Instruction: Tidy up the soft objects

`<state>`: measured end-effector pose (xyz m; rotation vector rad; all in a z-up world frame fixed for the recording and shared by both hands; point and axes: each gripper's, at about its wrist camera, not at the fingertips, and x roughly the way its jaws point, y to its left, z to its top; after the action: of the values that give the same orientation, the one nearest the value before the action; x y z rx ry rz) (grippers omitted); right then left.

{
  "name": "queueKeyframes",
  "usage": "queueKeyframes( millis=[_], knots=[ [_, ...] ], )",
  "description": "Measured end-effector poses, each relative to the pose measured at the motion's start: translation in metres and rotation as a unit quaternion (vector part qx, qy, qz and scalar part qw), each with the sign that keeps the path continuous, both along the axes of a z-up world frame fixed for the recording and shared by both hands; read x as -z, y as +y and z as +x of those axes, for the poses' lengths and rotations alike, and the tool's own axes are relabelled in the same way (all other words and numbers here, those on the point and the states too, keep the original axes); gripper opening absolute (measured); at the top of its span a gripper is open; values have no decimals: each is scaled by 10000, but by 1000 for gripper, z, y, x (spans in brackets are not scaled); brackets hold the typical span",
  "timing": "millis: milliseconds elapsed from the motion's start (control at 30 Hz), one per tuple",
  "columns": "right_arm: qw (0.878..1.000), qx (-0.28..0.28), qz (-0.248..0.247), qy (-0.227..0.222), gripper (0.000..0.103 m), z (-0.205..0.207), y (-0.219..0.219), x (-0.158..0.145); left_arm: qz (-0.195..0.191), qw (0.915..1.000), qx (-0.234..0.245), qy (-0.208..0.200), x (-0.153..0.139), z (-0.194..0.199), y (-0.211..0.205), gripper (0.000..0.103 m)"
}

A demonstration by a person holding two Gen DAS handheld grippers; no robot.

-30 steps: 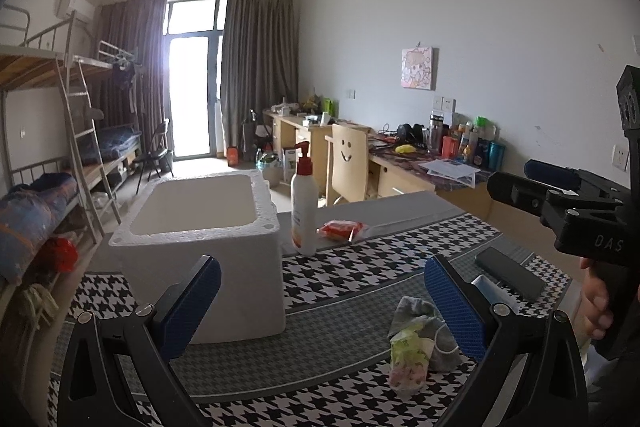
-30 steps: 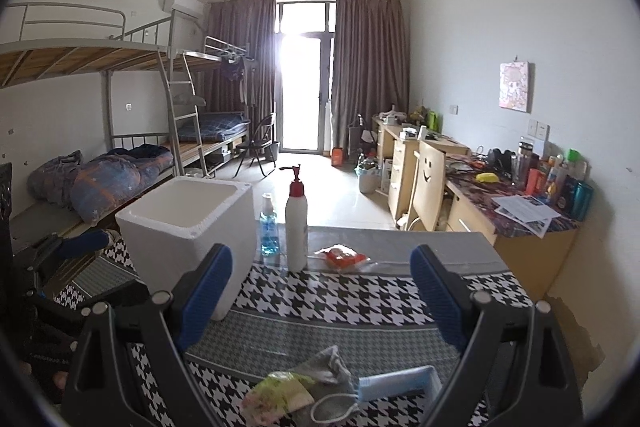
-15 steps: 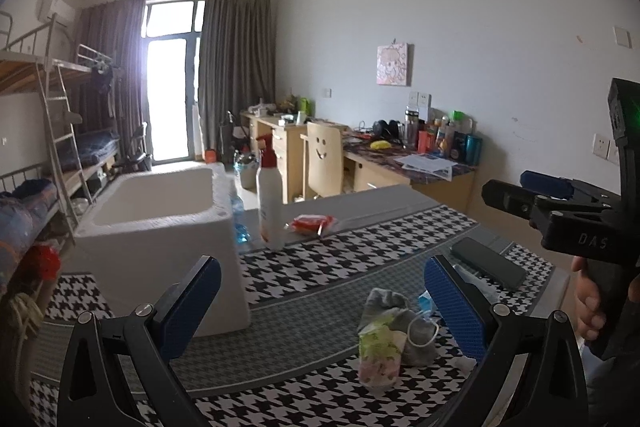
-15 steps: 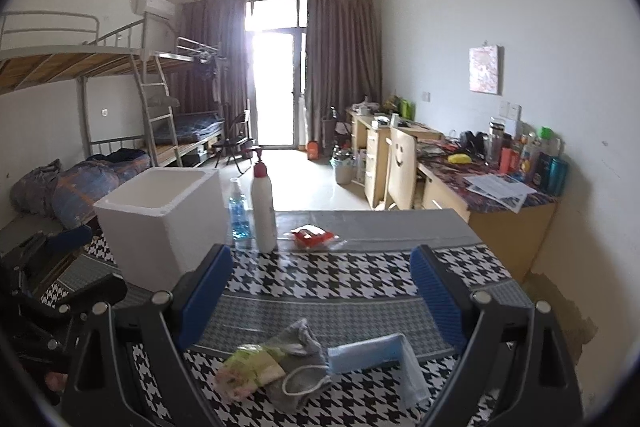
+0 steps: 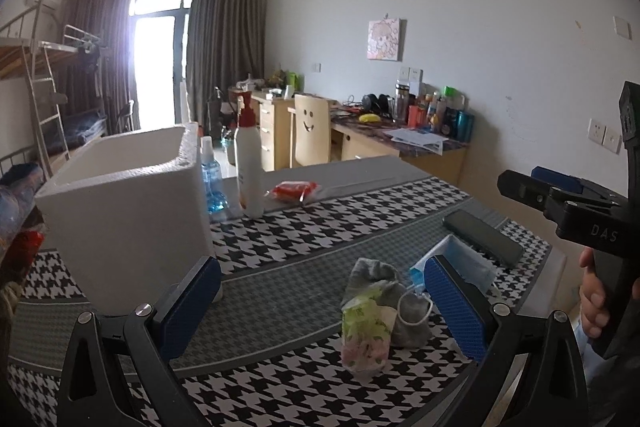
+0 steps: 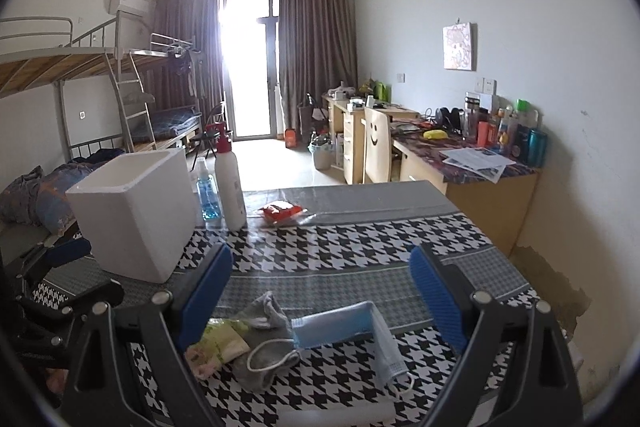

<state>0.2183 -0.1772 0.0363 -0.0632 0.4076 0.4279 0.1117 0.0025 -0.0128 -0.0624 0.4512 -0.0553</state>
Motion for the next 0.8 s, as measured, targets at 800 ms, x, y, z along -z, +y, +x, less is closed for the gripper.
queueKeyframes(
  millis=[800],
  knots=[
    [9987, 134, -187, 458, 93, 13, -16, 38, -34, 9967, 330, 738, 32, 23, -22, 102]
  ],
)
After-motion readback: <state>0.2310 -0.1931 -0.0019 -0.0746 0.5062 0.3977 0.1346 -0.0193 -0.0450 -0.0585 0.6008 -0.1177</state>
